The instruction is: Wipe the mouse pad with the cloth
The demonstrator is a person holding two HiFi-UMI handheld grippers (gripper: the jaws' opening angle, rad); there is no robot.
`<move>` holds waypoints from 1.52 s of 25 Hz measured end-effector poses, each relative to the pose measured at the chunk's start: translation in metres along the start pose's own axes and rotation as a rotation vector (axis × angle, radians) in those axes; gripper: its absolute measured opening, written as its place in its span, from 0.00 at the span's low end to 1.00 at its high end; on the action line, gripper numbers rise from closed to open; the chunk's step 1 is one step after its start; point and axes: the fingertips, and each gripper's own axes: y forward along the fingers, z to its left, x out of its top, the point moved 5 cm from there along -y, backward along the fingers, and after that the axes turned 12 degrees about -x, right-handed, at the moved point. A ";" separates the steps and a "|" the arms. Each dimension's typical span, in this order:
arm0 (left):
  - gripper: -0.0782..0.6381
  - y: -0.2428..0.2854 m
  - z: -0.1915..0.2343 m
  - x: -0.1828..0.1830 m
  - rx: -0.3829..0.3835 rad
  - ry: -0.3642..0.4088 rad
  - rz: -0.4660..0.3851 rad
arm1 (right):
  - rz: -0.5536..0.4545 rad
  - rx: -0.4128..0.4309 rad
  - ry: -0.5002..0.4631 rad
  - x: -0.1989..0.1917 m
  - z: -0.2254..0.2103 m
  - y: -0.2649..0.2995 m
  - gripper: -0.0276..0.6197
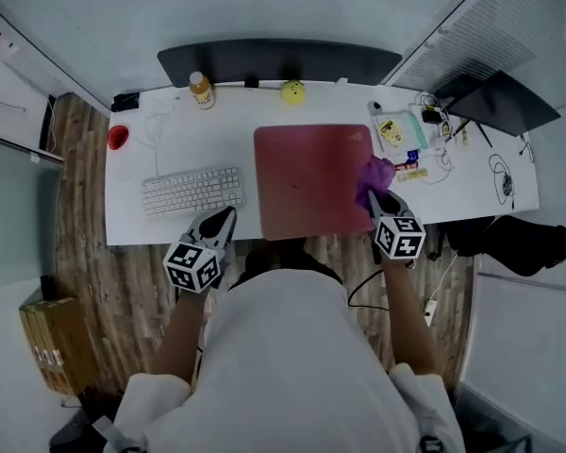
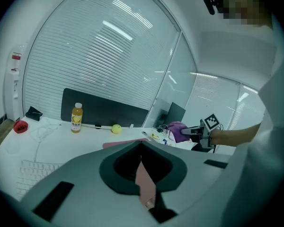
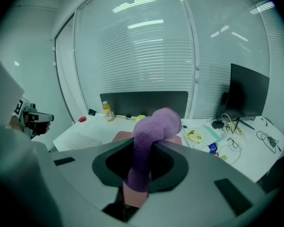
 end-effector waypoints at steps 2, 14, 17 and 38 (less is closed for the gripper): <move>0.13 -0.011 -0.005 0.004 -0.008 -0.003 -0.005 | -0.025 -0.014 0.009 -0.001 0.009 -0.021 0.17; 0.13 -0.013 -0.043 0.036 -0.099 0.123 -0.041 | -0.170 -0.101 0.031 0.000 0.004 -0.109 0.17; 0.13 -0.013 -0.056 0.049 -0.093 0.187 -0.054 | -0.223 -0.119 0.013 0.006 -0.008 -0.119 0.17; 0.13 0.012 -0.105 0.077 -0.042 0.214 -0.132 | -0.333 -0.015 -0.021 0.038 -0.056 -0.146 0.17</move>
